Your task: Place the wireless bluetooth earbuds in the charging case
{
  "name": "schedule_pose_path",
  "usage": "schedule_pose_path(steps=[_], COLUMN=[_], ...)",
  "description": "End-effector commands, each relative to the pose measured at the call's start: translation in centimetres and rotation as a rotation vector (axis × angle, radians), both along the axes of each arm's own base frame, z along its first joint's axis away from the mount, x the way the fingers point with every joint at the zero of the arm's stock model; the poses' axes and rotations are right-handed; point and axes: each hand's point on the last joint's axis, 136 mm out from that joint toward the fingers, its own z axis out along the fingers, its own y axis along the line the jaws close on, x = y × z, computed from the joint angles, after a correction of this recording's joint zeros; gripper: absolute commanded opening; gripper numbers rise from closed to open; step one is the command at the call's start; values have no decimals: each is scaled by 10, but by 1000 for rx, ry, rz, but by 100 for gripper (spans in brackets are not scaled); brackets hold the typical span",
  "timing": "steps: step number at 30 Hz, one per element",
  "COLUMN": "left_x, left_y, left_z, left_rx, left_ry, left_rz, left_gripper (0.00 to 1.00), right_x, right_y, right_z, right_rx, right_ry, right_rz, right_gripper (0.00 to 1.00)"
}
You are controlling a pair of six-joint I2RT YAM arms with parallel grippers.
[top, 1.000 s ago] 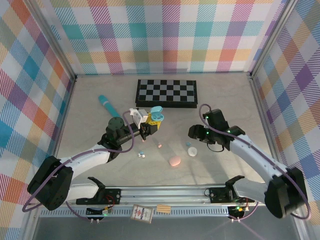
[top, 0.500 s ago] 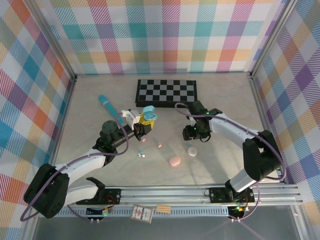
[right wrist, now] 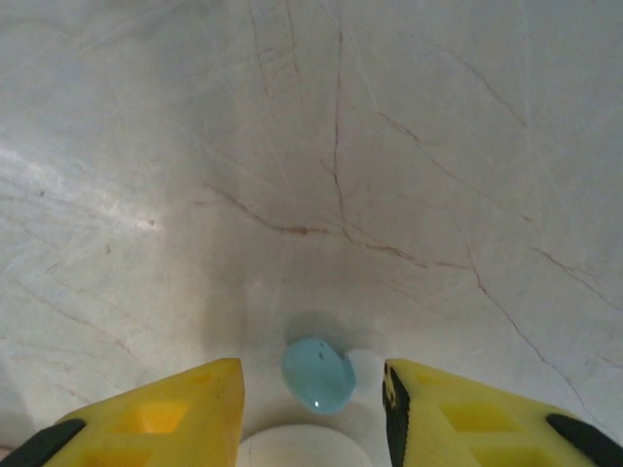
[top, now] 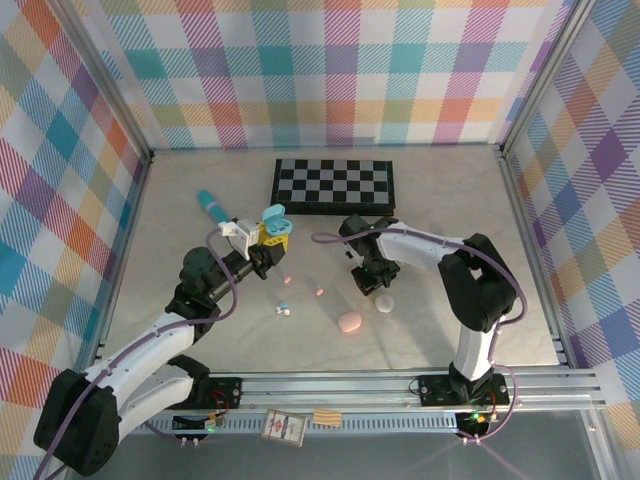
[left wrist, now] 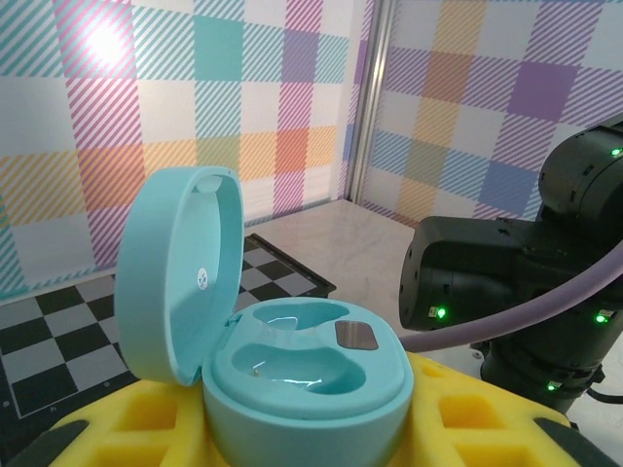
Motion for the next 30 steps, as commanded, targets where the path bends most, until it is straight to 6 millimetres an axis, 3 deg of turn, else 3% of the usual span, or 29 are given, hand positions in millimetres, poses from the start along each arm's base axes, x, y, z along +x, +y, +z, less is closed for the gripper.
schedule_pose_path(steps=[1, 11, 22, 30], left_x=[-1, -2, -1, 0], left_y=[8, 6, 0, -4], left_z=[-5, -6, -8, -8], left_rx=[20, 22, 33, 30], left_ry=[5, 5, 14, 14], left_rz=[30, 17, -14, -32], left_gripper=[28, 28, 28, 28], right_x=[1, 1, 5, 30], right_y=[0, -4, -1, -4], right_z=[-1, -10, -2, 1], right_rx=[-35, -75, -52, 11], right_ry=[18, 39, 6, -32], right_rz=[31, 28, -15, -163], right_gripper=[39, 28, 20, 21])
